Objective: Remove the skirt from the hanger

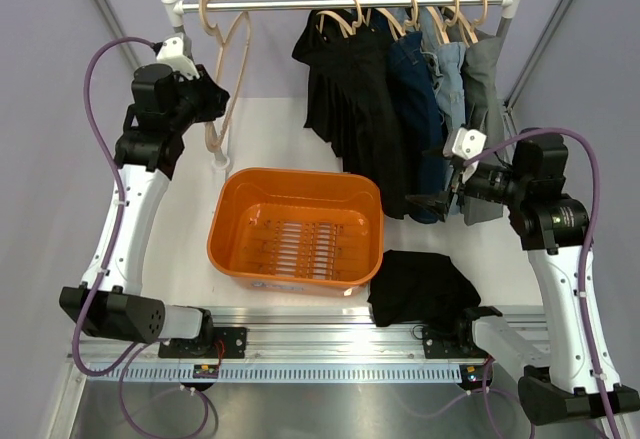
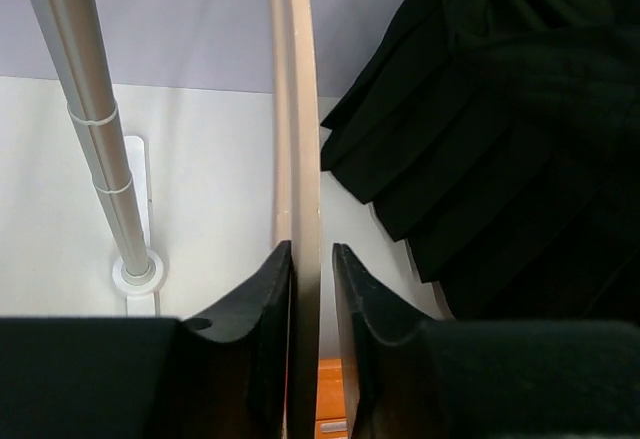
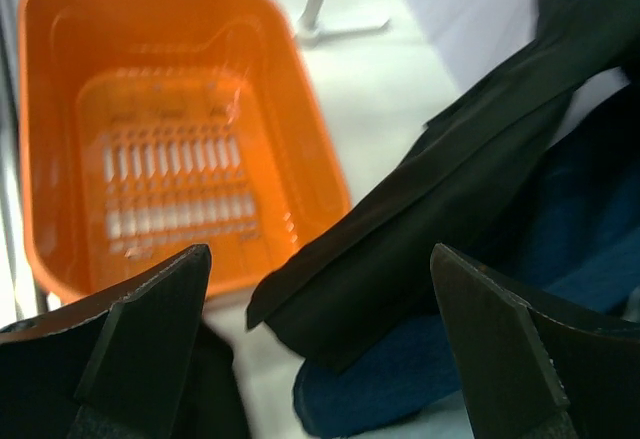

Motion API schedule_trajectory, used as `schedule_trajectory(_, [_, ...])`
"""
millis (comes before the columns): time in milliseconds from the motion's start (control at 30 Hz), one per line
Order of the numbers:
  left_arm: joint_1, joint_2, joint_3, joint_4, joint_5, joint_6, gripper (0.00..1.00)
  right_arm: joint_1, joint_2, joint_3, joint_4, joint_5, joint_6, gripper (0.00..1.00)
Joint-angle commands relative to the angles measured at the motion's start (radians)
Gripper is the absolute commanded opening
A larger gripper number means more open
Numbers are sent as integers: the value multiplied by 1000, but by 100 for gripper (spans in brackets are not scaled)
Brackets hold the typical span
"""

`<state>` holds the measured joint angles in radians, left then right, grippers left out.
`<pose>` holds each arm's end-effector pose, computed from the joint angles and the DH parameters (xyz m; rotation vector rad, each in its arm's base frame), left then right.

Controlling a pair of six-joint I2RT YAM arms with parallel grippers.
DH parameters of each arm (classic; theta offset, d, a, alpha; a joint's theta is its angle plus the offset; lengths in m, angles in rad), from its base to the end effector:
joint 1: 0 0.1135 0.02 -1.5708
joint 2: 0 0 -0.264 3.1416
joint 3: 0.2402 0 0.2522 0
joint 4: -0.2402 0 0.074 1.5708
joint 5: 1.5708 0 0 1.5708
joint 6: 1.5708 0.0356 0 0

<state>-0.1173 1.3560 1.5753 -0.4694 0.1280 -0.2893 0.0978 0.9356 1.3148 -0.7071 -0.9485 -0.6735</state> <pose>0.2931 -0.0391 0.4562 -0.0666 1.8363 -0.4030 0.1548 0.0443 0.4419 -1.2008 1.3207 0.4840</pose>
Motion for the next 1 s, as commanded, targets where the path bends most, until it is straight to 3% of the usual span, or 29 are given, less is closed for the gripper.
schedule_trajectory(0, [5, -67, 2, 68, 22, -8, 29, -3, 38, 24, -280, -47, -230, 99])
schedule_trajectory(233, [11, -144, -38, 61, -13, -19, 71, 28, 59, -73, -434, 88, -385, 99])
schedule_trajectory(367, [16, -225, -103, 43, -53, -11, 96, 106, 58, -176, -483, 264, -432, 99])
schedule_trajectory(633, [18, -466, -369, 29, -185, 16, 99, 246, 45, -389, -572, 382, -590, 99])
schedule_trajectory(967, [18, -669, -583, 52, -140, -57, 99, 333, 106, -620, -379, 554, -702, 97])
